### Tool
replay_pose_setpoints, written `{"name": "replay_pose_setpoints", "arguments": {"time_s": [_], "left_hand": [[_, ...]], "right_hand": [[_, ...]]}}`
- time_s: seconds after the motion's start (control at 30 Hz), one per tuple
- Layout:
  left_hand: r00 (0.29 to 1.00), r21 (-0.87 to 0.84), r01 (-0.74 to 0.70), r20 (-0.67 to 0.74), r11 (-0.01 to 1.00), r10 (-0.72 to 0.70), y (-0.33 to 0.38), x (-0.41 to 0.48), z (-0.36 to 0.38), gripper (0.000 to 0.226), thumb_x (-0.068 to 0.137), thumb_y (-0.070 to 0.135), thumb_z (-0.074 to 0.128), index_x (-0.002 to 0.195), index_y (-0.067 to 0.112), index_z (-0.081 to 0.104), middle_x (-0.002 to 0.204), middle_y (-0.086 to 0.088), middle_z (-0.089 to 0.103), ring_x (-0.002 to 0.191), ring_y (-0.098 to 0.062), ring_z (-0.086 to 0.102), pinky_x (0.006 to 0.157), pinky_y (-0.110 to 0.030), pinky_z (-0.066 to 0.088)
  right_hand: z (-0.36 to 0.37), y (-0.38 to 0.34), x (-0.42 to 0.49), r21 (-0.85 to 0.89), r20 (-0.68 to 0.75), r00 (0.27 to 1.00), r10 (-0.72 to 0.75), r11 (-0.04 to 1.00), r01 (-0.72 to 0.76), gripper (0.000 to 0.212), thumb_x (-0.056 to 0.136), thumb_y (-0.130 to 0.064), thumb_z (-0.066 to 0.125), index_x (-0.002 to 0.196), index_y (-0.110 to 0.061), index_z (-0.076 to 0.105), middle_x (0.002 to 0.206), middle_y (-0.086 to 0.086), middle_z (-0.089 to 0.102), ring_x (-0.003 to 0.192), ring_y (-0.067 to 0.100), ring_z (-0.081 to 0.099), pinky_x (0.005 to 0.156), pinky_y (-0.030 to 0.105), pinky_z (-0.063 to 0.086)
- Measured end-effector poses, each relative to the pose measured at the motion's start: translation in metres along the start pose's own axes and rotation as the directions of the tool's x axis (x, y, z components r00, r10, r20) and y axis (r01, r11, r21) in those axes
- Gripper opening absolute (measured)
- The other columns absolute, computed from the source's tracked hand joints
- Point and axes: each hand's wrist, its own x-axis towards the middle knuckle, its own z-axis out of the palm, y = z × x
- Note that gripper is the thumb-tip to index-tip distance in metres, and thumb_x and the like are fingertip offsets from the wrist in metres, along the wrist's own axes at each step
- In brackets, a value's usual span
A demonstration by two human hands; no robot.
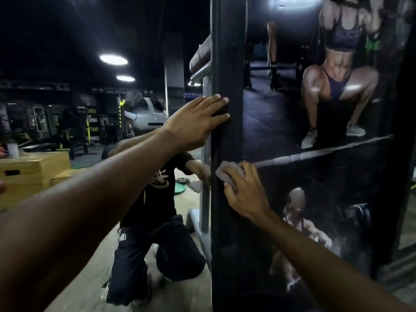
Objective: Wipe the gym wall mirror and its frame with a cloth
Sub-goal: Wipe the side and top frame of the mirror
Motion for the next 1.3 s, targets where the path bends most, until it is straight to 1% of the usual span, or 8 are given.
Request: {"name": "replay_pose_setpoints", "arguments": {"time_s": [0.2,0.33,0.5,0.67,0.8,1.07,1.17,1.3], "left_hand": [[0.998,-0.045,0.009,0.059,0.999,-0.006,0.007,-0.003,-0.012,0.056,0.096,0.018,0.057,0.152,0.023,0.048,0.168,-0.011,0.023,0.154,-0.03,0.023,0.123,-0.045,0.022],[0.996,-0.03,0.033,0.085,0.999,-0.03,0.02,-0.007,-0.015,0.05,0.101,0.027,0.055,0.15,0.028,0.05,0.168,-0.011,0.023,0.155,-0.031,0.021,0.123,-0.045,0.022],[0.992,-0.015,0.012,0.123,1.0,-0.011,0.051,-0.024,0.0,0.047,0.101,0.03,0.052,0.149,0.031,0.051,0.168,-0.011,0.023,0.155,-0.031,0.019,0.123,-0.045,0.021],[0.987,0.011,0.045,0.153,0.999,-0.046,0.066,-0.036,0.005,0.05,0.101,0.031,0.05,0.151,0.034,0.046,0.17,-0.008,0.016,0.157,-0.028,0.013,0.125,-0.042,0.016],[0.976,0.0,0.038,0.213,0.999,-0.037,0.081,-0.049,0.006,0.051,0.103,0.031,0.047,0.154,0.035,0.042,0.171,-0.008,0.012,0.157,-0.028,0.01,0.126,-0.043,0.013],[0.944,-0.009,-0.005,0.329,1.0,0.008,0.094,-0.073,0.006,0.061,0.1,0.036,0.051,0.158,0.035,0.031,0.172,-0.006,0.002,0.158,-0.025,0.004,0.127,-0.04,0.007],[0.934,-0.007,-0.001,0.357,1.0,0.003,0.1,-0.079,0.004,0.062,0.101,0.037,0.048,0.159,0.035,0.028,0.172,-0.006,-0.001,0.158,-0.025,0.003,0.126,-0.04,0.008],[0.93,0.026,0.001,0.367,1.0,-0.01,0.114,-0.095,0.011,0.07,0.099,0.029,0.051,0.161,0.033,0.02,0.171,-0.007,-0.007,0.158,-0.024,-0.001,0.126,-0.039,0.002]], "right_hand": [[-0.002,-0.006,0.039,0.009,-0.202,0.979,0.0,1.0,0.002,0.059,0.087,-0.018,0.063,0.144,-0.022,0.047,0.128,0.01,0.043,0.112,0.03,0.047,0.093,0.045,0.049],[0.01,-0.007,0.02,-0.288,-0.03,0.96,-0.279,0.922,0.259,0.051,0.092,-0.034,0.053,0.14,-0.016,0.05,0.134,0.01,0.04,0.112,0.034,0.046,0.089,0.048,0.048],[0.012,0.024,-0.042,-0.19,0.267,0.8,-0.538,0.784,0.591,0.052,0.086,-0.016,0.051,0.138,-0.019,0.053,0.126,0.012,0.055,0.105,0.034,0.054,0.084,0.043,0.05],[0.013,0.017,-0.035,0.092,-0.166,0.985,-0.042,0.994,0.057,0.04,0.095,-0.005,0.055,0.131,-0.021,0.058,0.13,0.0,0.05,0.116,0.013,0.039,0.104,0.027,0.038],[0.042,0.012,-0.073,0.107,-0.085,0.976,0.201,0.976,-0.191,0.049,0.092,0.001,0.058,0.134,-0.024,0.053,0.13,0.0,0.047,0.115,0.016,0.041,0.097,0.027,0.039],[0.022,-0.008,-0.054,0.02,-0.106,0.993,-0.047,0.999,0.05,0.04,0.092,-0.003,0.061,0.13,-0.016,0.06,0.117,0.002,0.061,0.106,0.024,0.051,0.093,0.035,0.047],[0.041,-0.022,-0.055,-0.082,0.035,0.994,-0.107,0.991,0.11,0.036,0.083,0.0,0.064,0.114,-0.018,0.056,0.109,-0.001,0.05,0.106,0.028,0.048,0.079,0.054,0.051],[0.068,0.002,-0.134,-0.134,0.284,0.89,-0.357,0.904,0.406,0.063,0.062,0.002,0.076,0.117,-0.019,0.054,0.108,0.001,0.053,0.105,0.028,0.052,0.078,0.042,0.05]]}}
